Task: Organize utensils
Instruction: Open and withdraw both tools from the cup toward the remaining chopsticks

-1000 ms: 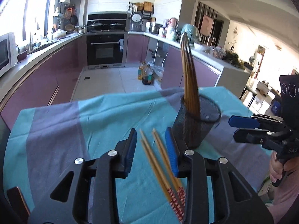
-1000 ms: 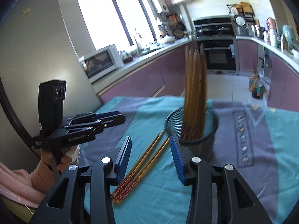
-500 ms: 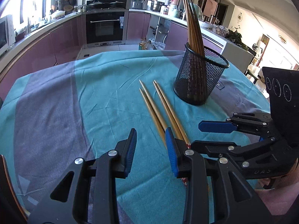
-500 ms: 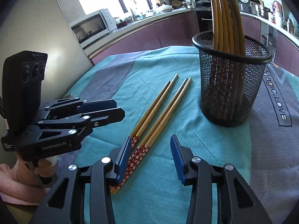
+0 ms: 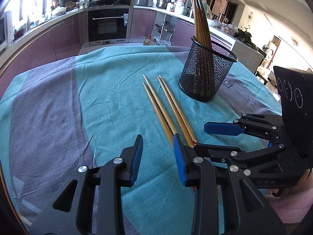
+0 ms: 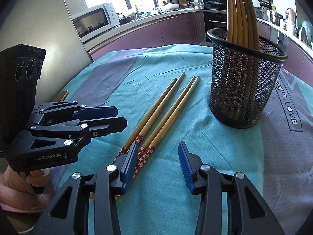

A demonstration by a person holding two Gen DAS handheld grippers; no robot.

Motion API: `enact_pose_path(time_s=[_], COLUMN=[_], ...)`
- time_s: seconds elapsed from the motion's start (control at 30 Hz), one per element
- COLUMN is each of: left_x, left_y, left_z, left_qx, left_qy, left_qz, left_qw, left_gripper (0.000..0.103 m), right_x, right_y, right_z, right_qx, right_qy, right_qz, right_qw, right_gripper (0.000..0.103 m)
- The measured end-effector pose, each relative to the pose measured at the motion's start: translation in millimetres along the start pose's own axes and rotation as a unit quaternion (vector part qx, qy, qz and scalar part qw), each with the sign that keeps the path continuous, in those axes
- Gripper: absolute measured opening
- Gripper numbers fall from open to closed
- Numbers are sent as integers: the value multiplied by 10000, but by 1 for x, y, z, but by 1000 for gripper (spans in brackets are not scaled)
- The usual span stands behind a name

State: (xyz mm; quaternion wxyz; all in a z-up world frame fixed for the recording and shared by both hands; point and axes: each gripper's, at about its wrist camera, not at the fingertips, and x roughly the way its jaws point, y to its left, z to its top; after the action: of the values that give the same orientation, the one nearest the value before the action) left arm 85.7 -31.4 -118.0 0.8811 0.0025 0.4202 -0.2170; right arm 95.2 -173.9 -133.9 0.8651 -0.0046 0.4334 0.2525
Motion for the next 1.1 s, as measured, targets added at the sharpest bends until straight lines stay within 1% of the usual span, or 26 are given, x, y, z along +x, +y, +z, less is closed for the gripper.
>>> enact_pose_path(time_s=[0.27,0.33,0.43,0.73,1.1], left_x=[4,4,7,13,23], left_y=[-2,-3,-5,-8,-12], left_z=[-3,-3,-4,-5,0], left_qx=[24,51,68,127,222], left_qy=[43,51,75,142,232], left_qz=[-35,-37,-45,-37,66], left_qw=[10000,10000,9999,9998,9995], left_gripper=[31,32,32,32,33], right_x=[-3,-4,-6,-10,-1], right_y=[-1,-3,-4,-11,-16], right_z=[-2,-3,-3,-5,7], right_qx=[-104,-114,-81,-3,15], right_qy=[27,45,62,72,48], right_qz=[-121,-160,-183,-251,-337], right_qw=[9999,9998,9998,9997,9994], right_gripper=[40,38,36,36,36])
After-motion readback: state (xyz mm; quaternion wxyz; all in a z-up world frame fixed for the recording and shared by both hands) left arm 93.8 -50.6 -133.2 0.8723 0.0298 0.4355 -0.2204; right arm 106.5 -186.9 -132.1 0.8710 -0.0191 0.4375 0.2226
